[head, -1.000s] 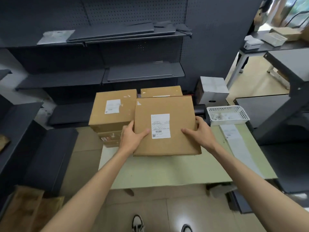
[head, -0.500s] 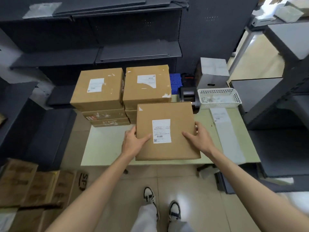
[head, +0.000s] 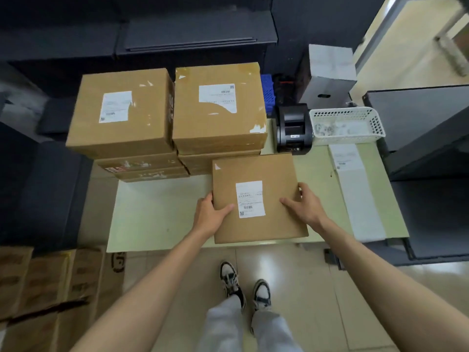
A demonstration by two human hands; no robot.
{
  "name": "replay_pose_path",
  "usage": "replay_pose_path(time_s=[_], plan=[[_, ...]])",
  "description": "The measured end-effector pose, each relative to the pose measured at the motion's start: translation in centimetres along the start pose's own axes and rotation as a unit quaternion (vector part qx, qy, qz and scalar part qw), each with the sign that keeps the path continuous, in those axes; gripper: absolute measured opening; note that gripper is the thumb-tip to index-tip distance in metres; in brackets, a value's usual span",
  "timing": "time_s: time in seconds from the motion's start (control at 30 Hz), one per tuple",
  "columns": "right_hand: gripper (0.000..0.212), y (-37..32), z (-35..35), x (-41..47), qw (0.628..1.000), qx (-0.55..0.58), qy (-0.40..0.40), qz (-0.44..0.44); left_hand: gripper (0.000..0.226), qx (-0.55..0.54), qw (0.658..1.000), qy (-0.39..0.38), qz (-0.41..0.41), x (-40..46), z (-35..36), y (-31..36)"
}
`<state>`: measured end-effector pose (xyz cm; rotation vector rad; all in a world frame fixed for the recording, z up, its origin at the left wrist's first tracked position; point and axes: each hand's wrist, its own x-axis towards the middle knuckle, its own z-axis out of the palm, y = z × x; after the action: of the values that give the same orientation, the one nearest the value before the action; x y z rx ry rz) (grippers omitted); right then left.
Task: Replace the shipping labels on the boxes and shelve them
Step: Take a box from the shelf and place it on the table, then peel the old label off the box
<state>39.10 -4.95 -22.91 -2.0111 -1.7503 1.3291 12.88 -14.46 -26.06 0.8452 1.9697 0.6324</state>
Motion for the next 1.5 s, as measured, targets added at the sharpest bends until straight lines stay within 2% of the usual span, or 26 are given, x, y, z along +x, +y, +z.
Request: replay_pose_path(time_s=[0.13,0.2,0.63,0.73,0.8,0.87,0.93,1.03,1.17,1.23,1.5], plan=[[0.071,0.7,1.0,1.8,1.0,-0.006,0.006,0.019,0.063,-0.004,1.0,-0.023,-0.009,1.3,0.7,-0.5],[0.068,1.2,1.5,2.4,1.0,-0.013,0.009,0.019,0.058,0.0,0.999,-0.029,-0.019,1.9,1.3,-1.2],[0.072,4.6,2.4,5.8,0.999,0.007,-0.011,0.041,0.06,-0.007,0.999,-0.009,-0.04,3.8,4.3,-2.4],[0.072,5.0,2.4,6.0,0.999,-0.007,-0.02,0.04,0.074,-0.009,0.999,-0.002,-0.033,3.4,4.3,-2.5],[0.073,4.8,2.3,5.8,0.997,-0.06,0.014,0.036,0.085,-0.013,1.0,0.0,-0.021,3.0,4.1,-2.3],[0.064,4.2,2.2,5.2,0.99,-0.124,0.074,0.002,0.085,0.009,1.0,-0.002,-0.008,2.4,3.9,-2.0],[0.049,3.2,2.4,4.2,0.98,-0.163,0.093,-0.059,0.084,0.028,0.999,-0.015,0.007,1.7,3.8,-2.0],[0.033,1.8,4.0,2.3,0.959,-0.22,0.026,-0.178,0.086,0.051,0.998,-0.036,0.02,0.7,3.8,-2.5],[0.026,0.4,7.2,0.1,0.899,-0.299,-0.028,-0.318,0.095,0.091,0.995,-0.047,0.02,-0.5,4.1,-3.0],[0.027,-0.3,8.5,-0.3,0.881,-0.33,-0.036,-0.338,0.099,0.1,0.993,-0.054,0.022,-0.8,4.2,-3.1],[0.027,-1.9,9.6,1.0,0.856,-0.399,-0.068,-0.322,0.101,0.121,0.991,-0.042,0.026,-0.7,4.1,-3.3]])
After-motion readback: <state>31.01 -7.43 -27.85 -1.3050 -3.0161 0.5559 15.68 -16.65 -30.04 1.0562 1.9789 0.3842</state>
